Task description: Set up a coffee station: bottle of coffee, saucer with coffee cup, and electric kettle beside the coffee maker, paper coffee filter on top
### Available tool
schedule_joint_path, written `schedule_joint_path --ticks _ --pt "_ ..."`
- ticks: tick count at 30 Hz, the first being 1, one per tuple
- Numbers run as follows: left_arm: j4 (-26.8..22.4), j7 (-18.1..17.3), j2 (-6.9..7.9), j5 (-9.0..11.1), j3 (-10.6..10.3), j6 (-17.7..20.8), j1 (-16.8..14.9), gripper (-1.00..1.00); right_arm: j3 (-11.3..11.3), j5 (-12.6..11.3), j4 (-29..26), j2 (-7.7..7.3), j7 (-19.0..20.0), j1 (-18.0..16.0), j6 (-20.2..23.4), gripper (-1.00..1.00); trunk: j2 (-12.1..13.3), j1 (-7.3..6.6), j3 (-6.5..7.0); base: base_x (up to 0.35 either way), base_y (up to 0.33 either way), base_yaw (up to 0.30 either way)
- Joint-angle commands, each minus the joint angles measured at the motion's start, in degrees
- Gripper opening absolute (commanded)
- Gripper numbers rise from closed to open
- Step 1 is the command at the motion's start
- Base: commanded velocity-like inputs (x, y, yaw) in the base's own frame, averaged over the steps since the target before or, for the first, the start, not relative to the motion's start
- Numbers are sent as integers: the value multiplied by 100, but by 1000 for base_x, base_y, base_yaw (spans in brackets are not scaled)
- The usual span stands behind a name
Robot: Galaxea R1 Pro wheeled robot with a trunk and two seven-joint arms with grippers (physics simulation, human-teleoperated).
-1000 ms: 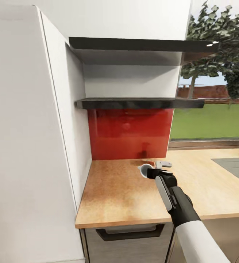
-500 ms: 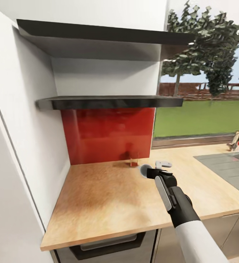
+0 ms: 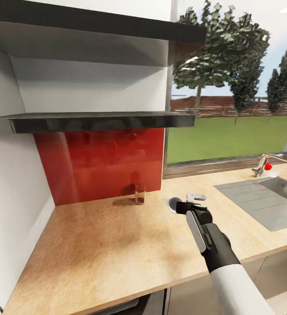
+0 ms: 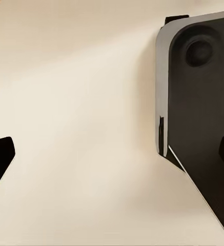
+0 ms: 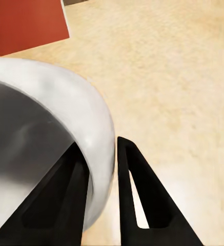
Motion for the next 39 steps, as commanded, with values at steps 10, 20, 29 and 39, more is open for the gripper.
schedule_joint_path --ticks 10,20,29,39 --pt "2 15 4 -60 46 -14 0 100 9 -67 -2 4 -46 -3 6 -100 -4 4 -20 122 -240 -275" --pt "2 15 8 -52 54 -23 0 100 9 -67 -2 4 -46 -3 5 -100 -4 4 -20 3 -143 -296" --pt "2 15 9 -51 55 -24 0 100 13 -67 -2 4 -46 -3 5 -100 -4 4 -20 0 -2 -297" --pt "10 3 0 -63 55 -2 0 100 16 -67 -2 4 -46 -3 3 -100 -4 4 -20 0 0 -297"
